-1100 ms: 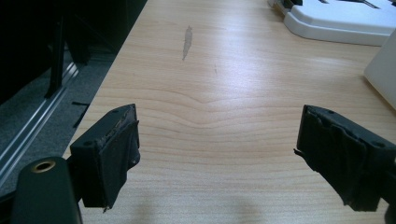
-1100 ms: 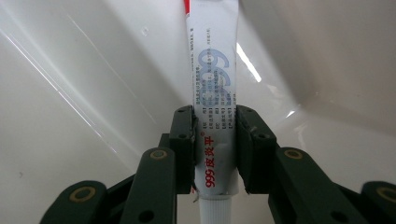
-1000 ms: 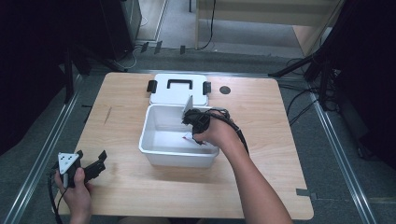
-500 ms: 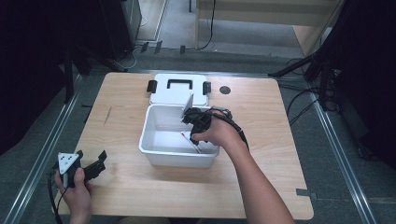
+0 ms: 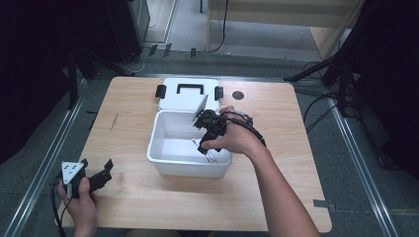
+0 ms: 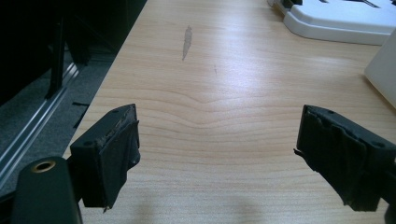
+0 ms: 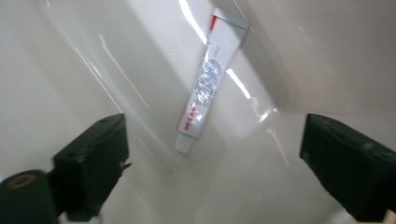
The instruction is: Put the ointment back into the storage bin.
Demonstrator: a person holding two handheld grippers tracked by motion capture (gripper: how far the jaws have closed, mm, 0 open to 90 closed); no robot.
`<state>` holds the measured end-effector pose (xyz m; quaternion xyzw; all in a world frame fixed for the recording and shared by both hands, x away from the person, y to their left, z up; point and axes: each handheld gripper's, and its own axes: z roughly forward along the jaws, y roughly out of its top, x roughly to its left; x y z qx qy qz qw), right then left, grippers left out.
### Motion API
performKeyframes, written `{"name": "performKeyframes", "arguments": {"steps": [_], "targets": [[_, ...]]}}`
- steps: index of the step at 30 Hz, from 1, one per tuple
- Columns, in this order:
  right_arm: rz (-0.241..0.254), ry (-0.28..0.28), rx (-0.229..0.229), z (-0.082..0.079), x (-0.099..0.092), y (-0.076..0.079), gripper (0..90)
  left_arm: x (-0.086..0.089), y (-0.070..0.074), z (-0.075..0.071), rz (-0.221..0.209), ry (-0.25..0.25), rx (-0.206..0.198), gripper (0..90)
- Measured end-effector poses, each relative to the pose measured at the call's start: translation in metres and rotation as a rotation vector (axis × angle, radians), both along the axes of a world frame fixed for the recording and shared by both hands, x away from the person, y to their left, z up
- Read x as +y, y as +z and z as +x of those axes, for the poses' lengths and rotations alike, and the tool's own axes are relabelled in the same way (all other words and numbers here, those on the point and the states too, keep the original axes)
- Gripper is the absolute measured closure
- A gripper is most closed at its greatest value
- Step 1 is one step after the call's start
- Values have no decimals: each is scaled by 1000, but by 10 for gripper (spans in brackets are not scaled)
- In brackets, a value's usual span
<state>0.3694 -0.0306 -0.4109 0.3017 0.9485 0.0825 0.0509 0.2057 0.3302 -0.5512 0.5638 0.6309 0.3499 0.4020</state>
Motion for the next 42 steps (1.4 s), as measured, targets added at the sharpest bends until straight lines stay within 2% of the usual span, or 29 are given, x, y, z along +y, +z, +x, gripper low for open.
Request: {"name": "performKeyframes", "arguments": {"steps": [5, 10, 13, 14, 15, 16, 17, 18, 19, 20, 22, 24, 25, 26, 27, 28, 29, 31, 32, 33, 36, 38, 39, 40, 41, 42], "targets": [[17, -47, -27, -2, -19, 16, 0, 0, 0, 0, 0, 1, 0, 137], [37, -86, -65, -5, -38, 29, 0, 0, 0, 0, 0, 2, 1, 138], [49, -93, -81, -7, -47, 33, 0, 0, 0, 0, 1, 2, 0, 137], [58, -105, -92, -9, -56, 36, 0, 0, 0, 0, 2, 1, 0, 137], [58, -105, -92, -9, -56, 36, 0, 0, 0, 0, 1, 1, -1, 137], [66, -114, -103, -12, -67, 34, 0, 0, 0, 0, 0, 1, -1, 137], [66, -114, -103, -12, -67, 34, 0, 0, 0, 0, 0, 1, -1, 138], [67, -131, -103, -14, -78, 31, 0, 0, 0, 0, 2, 0, -1, 138], [67, -131, -103, -14, -78, 31, 0, 0, 0, 0, 2, 0, -1, 138], [64, -149, -104, -16, -89, 28, 0, 0, 0, 0, 2, 1, 0, 137], [68, -158, -106, -16, -95, 25, 0, 0, 0, 0, 3, 0, 1, 137], [89, -194, -109, -21, -114, 19, 0, -1, 0, 0, 5, 2, -3, 137], [89, -194, -109, -21, -114, 19, 0, -1, 0, 0, 5, 2, -3, 138], [104, -215, -115, -24, -126, 13, 0, -1, 0, 0, 14, -1, -2, 137], [104, -215, -115, -24, -126, 13, 0, -1, 0, 0, 14, -1, -2, 137], [114, -234, -118, -27, -140, 7, 0, -2, 0, 0, 20, -2, -7, 137], [114, -234, -118, -27, -140, 7, 0, -2, 0, 0, 20, -2, -7, 137], [139, -254, -127, -30, -153, 0, 0, -2, 0, -1, 28, -2, -8, 137], [176, -271, -144, -34, -168, -7, 0, -3, 0, -1, 30, -2, -9, 138], [176, -271, -144, -34, -168, -7, 0, -3, 0, -1, 31, -3, -10, 138], [215, -292, -169, -42, -184, -15, 0, -4, 0, -1, 34, 0, -16, 138], [247, -327, -221, -51, -202, -26, 0, -4, 0, -2, 36, -1, -15, 137], [247, -327, -221, -51, -202, -26, 0, -4, 0, -2, 36, -1, -15, 137], [264, -346, -254, -57, -214, -35, 0, -4, 0, -2, 37, -3, -15, 137], [264, -346, -254, -57, -214, -35, 0, -4, 0, -2, 39, -3, -15, 137], [281, -368, -280, -65, -227, -45, 0, -5, 0, -3, 46, -6, -15, 137]]}}
